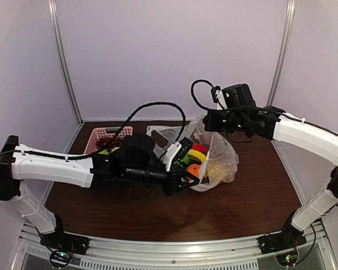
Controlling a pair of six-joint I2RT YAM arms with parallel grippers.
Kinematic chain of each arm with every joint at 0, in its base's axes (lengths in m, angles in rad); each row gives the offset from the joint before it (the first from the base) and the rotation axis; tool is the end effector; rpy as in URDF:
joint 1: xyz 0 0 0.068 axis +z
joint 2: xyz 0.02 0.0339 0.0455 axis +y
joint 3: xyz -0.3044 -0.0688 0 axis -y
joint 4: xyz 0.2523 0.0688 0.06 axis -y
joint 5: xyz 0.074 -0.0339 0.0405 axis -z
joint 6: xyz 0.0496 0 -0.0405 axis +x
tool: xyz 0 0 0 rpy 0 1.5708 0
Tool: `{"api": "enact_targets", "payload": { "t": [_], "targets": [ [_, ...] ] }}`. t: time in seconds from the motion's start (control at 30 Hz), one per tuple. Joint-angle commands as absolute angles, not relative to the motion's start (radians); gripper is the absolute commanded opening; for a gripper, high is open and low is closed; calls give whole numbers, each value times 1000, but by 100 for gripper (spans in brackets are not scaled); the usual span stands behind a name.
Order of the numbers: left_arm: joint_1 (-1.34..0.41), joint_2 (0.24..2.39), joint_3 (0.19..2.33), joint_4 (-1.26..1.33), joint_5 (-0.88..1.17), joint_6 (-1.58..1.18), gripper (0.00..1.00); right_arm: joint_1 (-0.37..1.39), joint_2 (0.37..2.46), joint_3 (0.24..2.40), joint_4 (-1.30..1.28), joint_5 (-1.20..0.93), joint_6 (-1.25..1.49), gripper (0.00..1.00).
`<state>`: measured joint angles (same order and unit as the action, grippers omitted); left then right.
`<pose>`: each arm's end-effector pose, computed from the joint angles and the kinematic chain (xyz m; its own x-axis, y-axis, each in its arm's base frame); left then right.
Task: Untie the knot of the plastic bag and take out the fruit
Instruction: Adjust the bag handles on the takeout bag.
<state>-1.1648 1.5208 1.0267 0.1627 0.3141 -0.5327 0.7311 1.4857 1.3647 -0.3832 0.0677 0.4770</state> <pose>0.1320 -0.3459 0.3113 -0.6130 0.2031 -0.7635 0.7868 0.2442 -0.5668 0.2702 0.2378 0.3862 -0.6051 0.0726 -0.7928 -0.3875 0.8431 0.3730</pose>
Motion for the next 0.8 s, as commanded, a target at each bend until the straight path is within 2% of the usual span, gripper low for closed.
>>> {"api": "enact_targets", "payload": {
  "t": [0.0,0.23,0.37,0.47,0.67,0.77],
  "targets": [
    [-1241,1623,1094,198,222,-518,0,727,1506,1372,-350,97,491,0],
    [-1283,1768,1210,226,226,-524,0,727,1507,1341,-341,94,492,0],
    [-1286,1781,1230,199,194,-515,1,726,1502,1335,-345,95,479,0],
    [-1287,1751,1232,147,135,-499,18,727,1495,1328,-345,97,473,0],
    [-1287,1626,1196,50,17,-474,63,726,1481,1319,-350,73,463,0],
    [-1286,1523,1157,-6,-98,-481,79,727,1475,1322,-369,65,451,0]
  ]
}}
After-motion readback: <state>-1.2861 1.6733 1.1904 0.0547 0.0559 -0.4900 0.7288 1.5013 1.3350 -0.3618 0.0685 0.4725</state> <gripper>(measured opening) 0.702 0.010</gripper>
